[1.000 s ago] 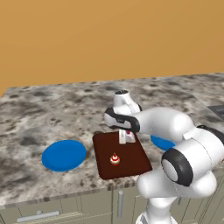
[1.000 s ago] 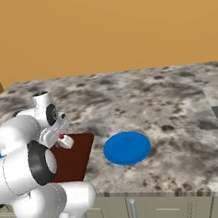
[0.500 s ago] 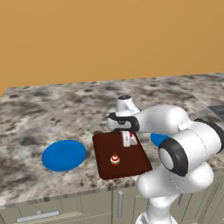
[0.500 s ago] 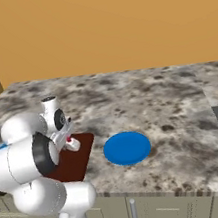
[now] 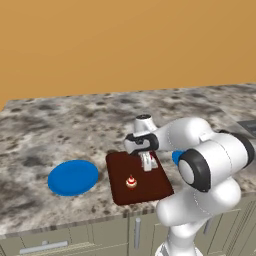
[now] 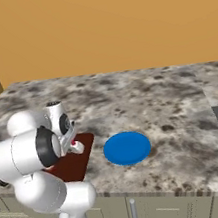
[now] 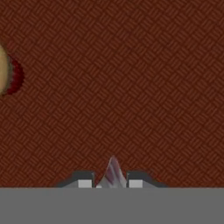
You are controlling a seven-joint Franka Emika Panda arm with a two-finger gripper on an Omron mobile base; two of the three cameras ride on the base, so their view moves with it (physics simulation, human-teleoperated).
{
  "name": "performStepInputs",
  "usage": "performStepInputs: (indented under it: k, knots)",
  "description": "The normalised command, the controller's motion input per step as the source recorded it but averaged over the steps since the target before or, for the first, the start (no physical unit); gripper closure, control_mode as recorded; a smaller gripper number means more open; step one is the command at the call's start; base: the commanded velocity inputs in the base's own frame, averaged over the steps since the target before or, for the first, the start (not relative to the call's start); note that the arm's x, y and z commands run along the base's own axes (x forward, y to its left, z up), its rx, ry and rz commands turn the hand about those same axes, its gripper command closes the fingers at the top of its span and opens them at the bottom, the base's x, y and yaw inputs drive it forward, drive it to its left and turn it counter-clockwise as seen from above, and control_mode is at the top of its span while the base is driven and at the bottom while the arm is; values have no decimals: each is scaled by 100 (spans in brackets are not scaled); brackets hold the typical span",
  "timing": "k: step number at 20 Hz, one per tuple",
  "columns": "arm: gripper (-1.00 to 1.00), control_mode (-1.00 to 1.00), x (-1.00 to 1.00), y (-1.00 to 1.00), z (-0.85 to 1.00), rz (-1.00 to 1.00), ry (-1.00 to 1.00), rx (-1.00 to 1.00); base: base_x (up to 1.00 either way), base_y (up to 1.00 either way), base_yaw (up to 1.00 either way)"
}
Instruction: Move the dessert items from the plates to the tray.
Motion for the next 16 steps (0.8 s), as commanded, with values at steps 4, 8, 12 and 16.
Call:
performStepInputs:
  k: [4, 8, 12, 16]
  knots:
    - [100, -100, 1, 0, -19, 1, 0, 0, 0, 0, 0]
    - [100, -100, 2, 0, -22, 1, 0, 0, 0, 0, 0]
    - [100, -100, 1, 0, -23, 0, 0, 0, 0, 0, 0]
    - [100, -100, 0, 0, -13, 0, 0, 0, 0, 0, 0]
